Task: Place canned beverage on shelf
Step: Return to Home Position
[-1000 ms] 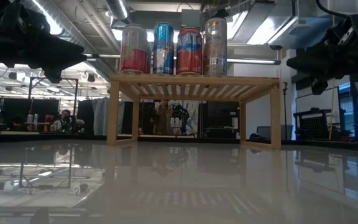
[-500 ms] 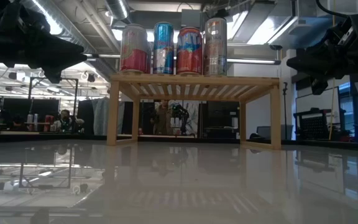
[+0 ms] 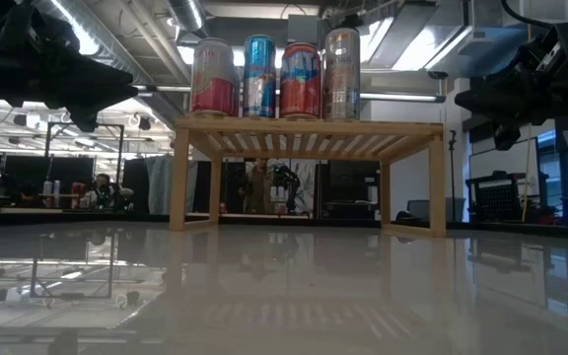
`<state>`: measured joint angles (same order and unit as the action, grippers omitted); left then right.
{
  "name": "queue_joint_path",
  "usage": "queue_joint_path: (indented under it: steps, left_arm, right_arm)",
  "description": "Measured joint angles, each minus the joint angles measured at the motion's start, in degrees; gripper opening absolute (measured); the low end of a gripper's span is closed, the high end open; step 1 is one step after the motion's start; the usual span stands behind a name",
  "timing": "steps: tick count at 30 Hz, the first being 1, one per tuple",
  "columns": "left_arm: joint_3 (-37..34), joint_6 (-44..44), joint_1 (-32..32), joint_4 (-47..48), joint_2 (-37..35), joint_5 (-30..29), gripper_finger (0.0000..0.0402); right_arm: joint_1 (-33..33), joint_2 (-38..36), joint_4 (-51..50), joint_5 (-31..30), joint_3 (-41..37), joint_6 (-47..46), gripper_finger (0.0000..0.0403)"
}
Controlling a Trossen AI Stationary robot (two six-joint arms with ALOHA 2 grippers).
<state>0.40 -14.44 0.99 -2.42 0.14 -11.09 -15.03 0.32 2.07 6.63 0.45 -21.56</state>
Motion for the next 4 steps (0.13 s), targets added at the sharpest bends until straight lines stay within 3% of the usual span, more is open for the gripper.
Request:
queue_joint_path:
  steps: [4]
  left_arm:
    - [0.0, 0.0, 0.0, 0.0, 0.0, 0.0, 0.0117]
  right_arm:
    - [0.0, 0.0, 0.0, 0.0, 0.0, 0.0, 0.0003]
